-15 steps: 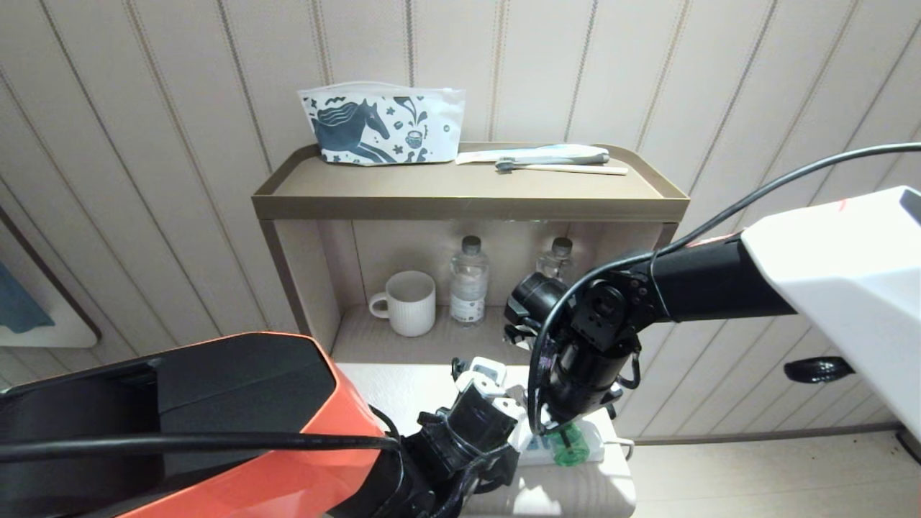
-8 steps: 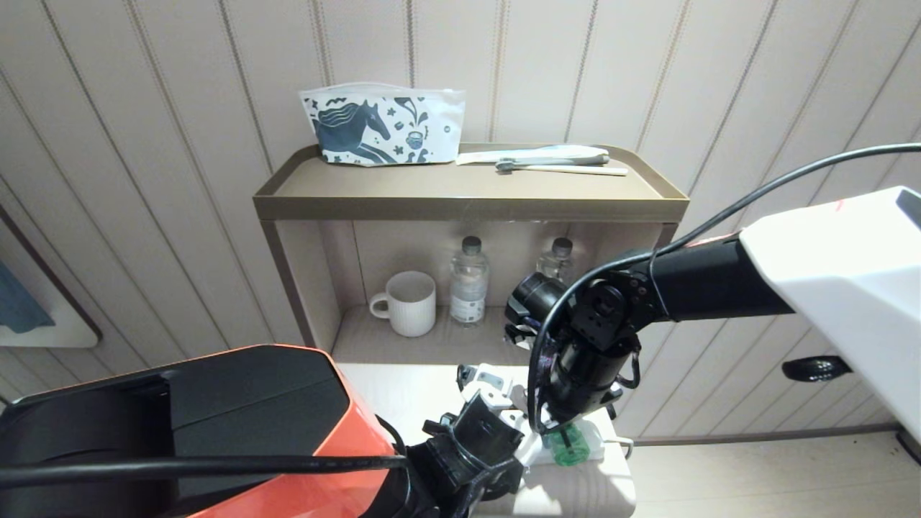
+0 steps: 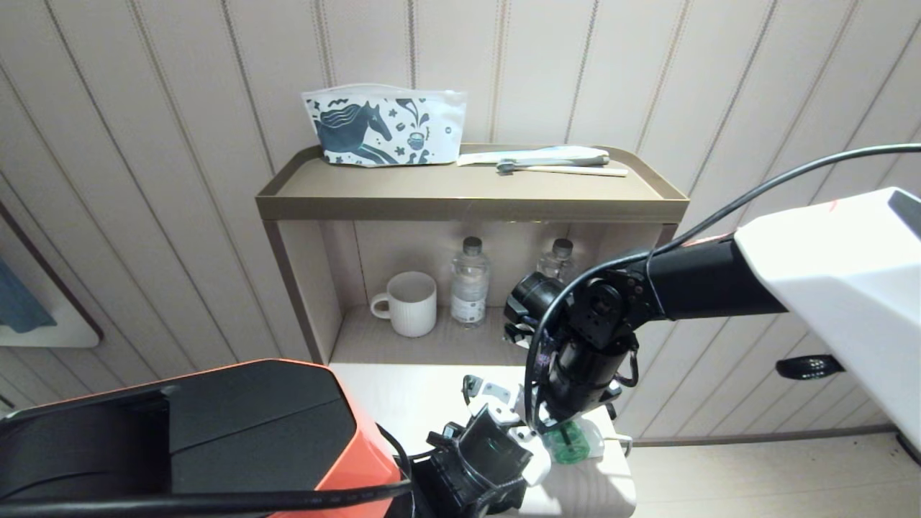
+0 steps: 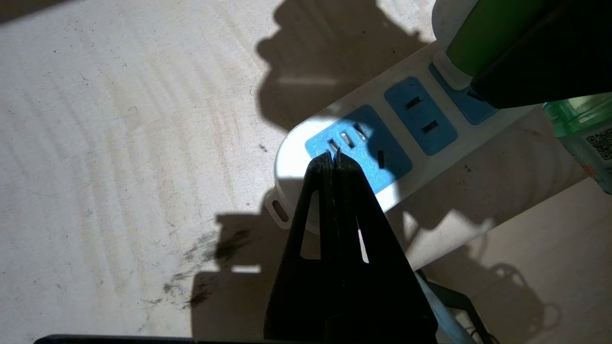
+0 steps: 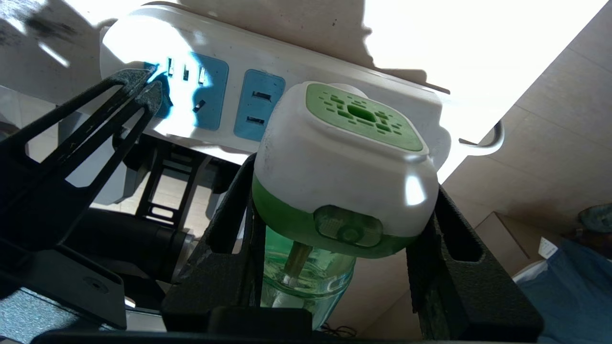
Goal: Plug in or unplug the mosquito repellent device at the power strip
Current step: Hold the socket with your left hand and unplug it with your right hand
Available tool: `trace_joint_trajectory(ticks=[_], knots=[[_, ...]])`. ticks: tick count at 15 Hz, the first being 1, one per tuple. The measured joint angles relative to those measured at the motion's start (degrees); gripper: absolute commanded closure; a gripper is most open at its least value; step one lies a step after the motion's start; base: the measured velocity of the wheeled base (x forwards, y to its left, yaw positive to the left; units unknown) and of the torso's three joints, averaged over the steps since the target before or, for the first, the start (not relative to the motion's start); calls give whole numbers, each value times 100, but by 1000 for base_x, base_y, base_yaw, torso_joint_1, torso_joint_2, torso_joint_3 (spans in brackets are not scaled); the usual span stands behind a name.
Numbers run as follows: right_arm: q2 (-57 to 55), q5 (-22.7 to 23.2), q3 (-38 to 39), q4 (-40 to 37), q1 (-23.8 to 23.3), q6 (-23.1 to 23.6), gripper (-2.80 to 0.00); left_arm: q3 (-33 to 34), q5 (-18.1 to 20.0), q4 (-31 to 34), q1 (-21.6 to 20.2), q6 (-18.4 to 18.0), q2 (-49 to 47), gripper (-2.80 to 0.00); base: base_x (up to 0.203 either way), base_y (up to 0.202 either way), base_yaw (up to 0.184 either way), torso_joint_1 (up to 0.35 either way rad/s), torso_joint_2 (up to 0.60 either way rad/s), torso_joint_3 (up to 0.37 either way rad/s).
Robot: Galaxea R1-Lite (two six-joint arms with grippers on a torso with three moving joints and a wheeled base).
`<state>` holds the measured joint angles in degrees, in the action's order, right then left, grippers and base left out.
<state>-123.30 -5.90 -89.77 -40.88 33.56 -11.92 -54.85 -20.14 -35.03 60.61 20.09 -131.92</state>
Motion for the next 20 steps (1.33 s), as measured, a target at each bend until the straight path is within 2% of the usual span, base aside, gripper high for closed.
trace_joint_trajectory(ticks=[15, 20], knots=[[82, -24, -74, 15, 34, -146, 0, -24, 29, -116, 46, -3, -185, 0, 0, 0, 0, 0, 0, 0], [91, -32, -69, 39, 9, -155, 0, -34, 49, -275, -106, -24, -284, 0, 0, 0, 0, 0, 0, 0]])
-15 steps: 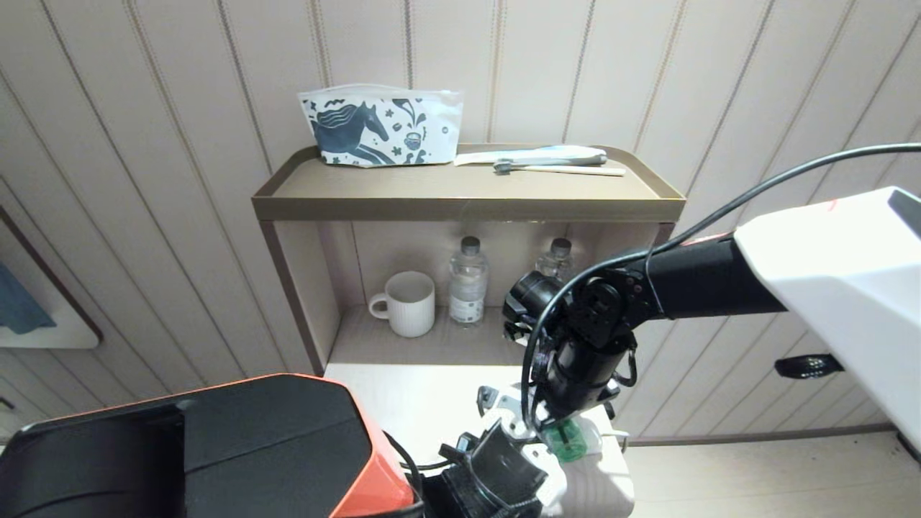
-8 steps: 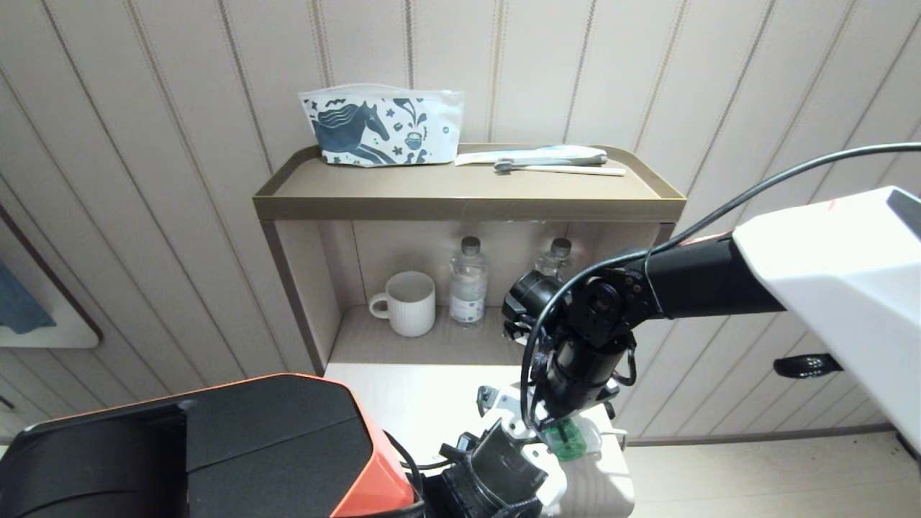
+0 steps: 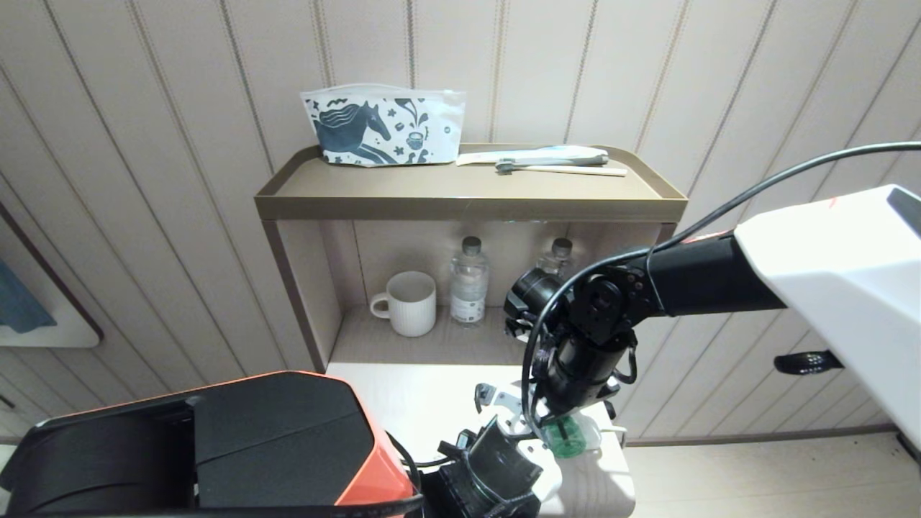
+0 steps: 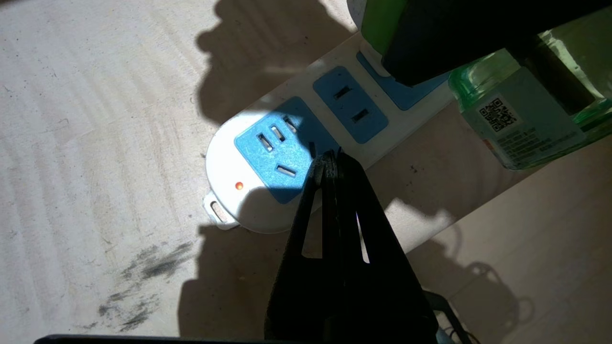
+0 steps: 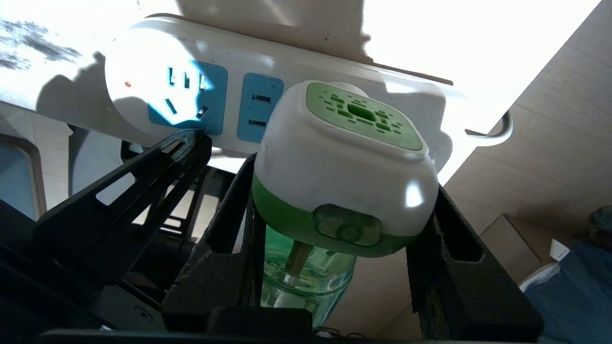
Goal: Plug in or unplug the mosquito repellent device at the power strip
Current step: Hold the socket with your left hand and unplug it with your right hand
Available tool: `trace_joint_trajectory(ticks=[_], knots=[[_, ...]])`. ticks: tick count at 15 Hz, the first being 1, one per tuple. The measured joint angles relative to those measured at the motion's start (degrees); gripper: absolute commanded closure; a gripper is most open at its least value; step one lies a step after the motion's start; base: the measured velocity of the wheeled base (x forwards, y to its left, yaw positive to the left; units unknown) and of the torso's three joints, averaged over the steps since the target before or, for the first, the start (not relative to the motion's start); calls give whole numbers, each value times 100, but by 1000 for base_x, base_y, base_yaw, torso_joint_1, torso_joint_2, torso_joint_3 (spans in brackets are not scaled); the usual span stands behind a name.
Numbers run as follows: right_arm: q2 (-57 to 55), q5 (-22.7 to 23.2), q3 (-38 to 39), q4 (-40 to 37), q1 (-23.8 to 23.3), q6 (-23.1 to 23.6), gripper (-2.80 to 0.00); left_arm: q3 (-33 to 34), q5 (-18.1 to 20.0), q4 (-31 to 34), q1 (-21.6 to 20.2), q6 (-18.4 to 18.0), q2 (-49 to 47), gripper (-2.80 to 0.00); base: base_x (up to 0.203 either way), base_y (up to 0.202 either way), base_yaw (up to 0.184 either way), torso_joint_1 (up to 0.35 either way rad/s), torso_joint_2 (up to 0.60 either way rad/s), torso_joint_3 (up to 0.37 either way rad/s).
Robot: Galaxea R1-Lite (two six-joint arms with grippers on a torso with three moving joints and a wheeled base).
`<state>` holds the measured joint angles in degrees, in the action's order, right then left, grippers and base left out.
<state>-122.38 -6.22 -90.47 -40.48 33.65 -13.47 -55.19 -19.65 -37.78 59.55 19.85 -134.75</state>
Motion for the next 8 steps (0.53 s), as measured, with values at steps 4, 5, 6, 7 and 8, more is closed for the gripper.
trace_joint_trajectory(ticks=[4, 5, 6, 7, 8], knots=[[9, 2, -5, -14, -5, 0, 0, 37, -5, -19, -36, 2, -35, 0, 0, 0, 0, 0, 0, 0], [11, 7, 0, -16, -7, 0, 0, 37, -8, -14, -40, 2, -35, 0, 0, 0, 0, 0, 0, 0], [11, 10, 1, -19, -9, 0, 0, 39, -13, -11, -40, 3, -39, 0, 0, 0, 0, 0, 0, 0], [11, 18, 6, -22, -9, -3, 0, 40, -18, -10, -40, 2, -41, 0, 0, 0, 0, 0, 0, 0], [11, 25, 20, -20, -11, -20, 0, 42, -20, -7, -40, 5, -44, 0, 0, 0, 0, 0, 0, 0]])
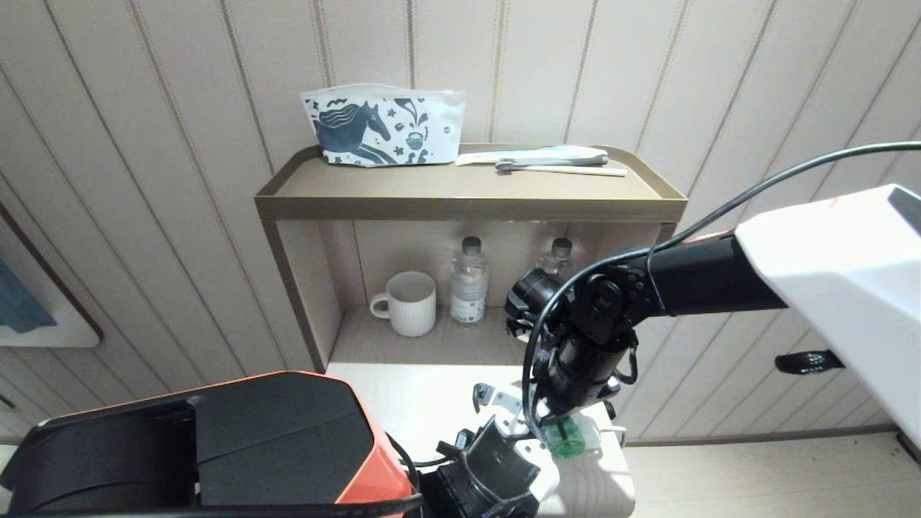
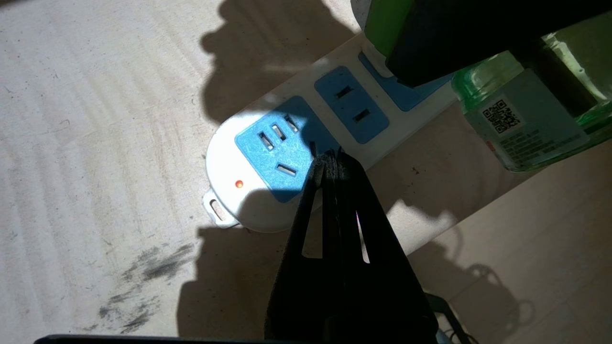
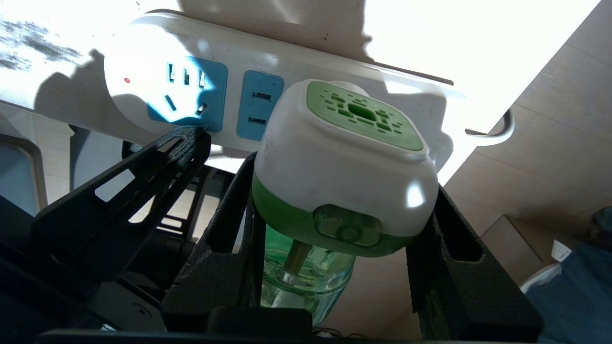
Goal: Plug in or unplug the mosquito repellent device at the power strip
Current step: Hold the socket with your left hand and unplug it with your right hand
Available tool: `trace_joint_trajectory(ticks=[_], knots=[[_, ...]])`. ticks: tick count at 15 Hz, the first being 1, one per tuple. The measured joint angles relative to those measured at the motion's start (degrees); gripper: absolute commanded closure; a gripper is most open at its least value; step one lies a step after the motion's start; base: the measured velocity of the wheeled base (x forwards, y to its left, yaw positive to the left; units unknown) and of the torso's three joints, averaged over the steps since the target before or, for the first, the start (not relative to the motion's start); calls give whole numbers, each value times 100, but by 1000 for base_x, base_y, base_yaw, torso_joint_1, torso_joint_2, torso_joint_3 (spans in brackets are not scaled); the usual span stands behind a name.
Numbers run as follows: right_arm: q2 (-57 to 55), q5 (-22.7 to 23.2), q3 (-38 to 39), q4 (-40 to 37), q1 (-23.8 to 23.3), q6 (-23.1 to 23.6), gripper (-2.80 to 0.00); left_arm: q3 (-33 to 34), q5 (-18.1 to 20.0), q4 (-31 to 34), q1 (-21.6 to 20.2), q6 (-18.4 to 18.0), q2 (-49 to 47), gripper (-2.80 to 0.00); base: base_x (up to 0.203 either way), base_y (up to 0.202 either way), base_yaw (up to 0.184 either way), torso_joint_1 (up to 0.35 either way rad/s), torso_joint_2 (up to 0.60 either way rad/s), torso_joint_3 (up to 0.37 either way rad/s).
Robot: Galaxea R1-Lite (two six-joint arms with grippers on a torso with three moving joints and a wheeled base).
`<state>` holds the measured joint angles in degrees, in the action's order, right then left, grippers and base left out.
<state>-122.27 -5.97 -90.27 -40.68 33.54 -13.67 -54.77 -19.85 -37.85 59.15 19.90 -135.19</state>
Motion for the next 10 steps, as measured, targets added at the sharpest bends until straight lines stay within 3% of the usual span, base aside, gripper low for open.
trace_joint_trajectory(ticks=[10], knots=[[41, 151, 80, -6, -173, -151, 0, 5, -7, 25, 0, 2, -20, 0, 0, 0, 0, 0, 0, 0]])
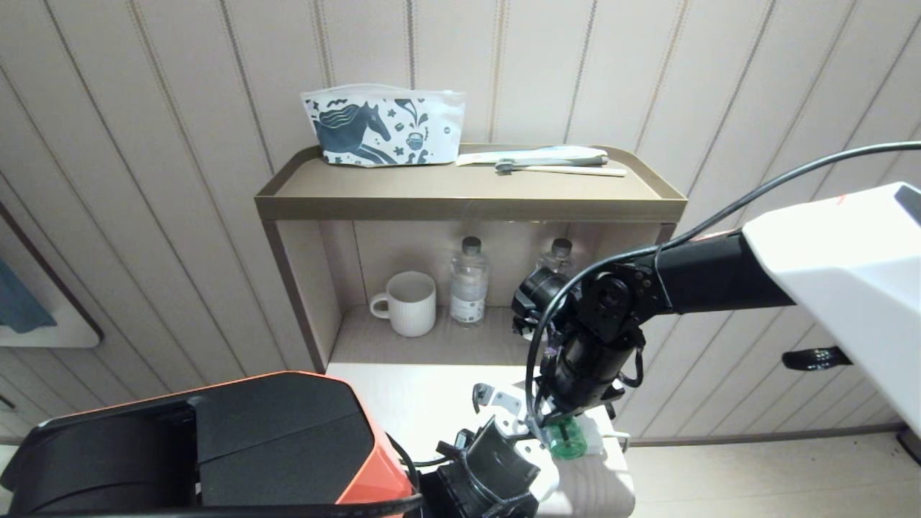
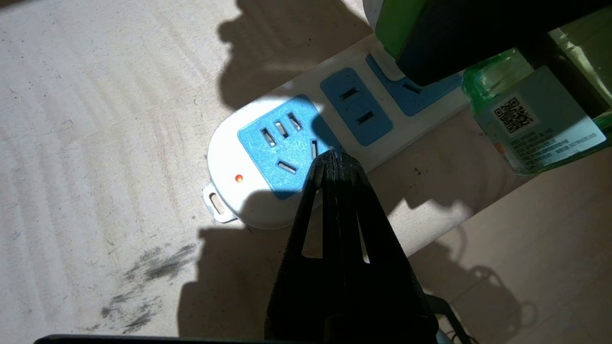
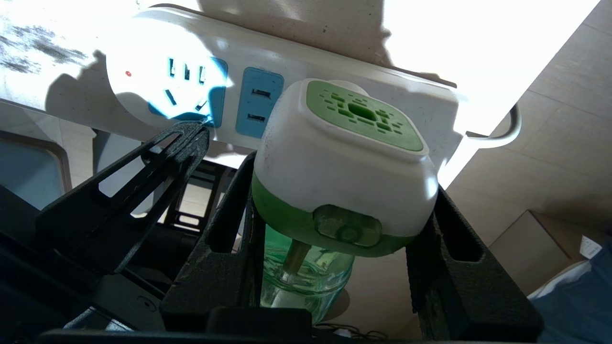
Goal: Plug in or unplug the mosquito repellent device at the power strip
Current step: Hold the socket with your left hand and unplug it with your right hand
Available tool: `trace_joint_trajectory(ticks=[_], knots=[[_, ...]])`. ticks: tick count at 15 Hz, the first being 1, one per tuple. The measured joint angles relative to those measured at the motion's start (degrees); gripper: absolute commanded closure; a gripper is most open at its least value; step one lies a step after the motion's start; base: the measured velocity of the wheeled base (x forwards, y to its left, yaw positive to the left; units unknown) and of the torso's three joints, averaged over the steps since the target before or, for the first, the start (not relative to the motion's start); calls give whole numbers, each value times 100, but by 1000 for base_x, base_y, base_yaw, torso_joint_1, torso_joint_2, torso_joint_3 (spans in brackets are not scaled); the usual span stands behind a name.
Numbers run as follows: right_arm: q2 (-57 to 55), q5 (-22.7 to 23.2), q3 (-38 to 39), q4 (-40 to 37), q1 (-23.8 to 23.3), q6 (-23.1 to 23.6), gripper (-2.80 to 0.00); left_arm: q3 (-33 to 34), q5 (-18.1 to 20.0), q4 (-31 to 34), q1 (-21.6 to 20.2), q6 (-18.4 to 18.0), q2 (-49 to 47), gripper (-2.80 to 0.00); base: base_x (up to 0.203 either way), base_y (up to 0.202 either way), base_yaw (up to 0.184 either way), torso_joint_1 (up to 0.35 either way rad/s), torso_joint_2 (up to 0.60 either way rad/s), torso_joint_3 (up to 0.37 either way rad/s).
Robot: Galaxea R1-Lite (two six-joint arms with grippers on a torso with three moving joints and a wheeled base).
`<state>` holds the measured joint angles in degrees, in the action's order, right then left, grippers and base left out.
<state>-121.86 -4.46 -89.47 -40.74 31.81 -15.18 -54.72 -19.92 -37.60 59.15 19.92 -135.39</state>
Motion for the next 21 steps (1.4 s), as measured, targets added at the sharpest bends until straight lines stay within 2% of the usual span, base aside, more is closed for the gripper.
trace_joint_trajectory(ticks=[21], knots=[[365, -68, 16, -22, 42, 8, 0, -112, 2, 17, 9, -101, -124, 0, 0, 0, 0, 0, 0, 0]])
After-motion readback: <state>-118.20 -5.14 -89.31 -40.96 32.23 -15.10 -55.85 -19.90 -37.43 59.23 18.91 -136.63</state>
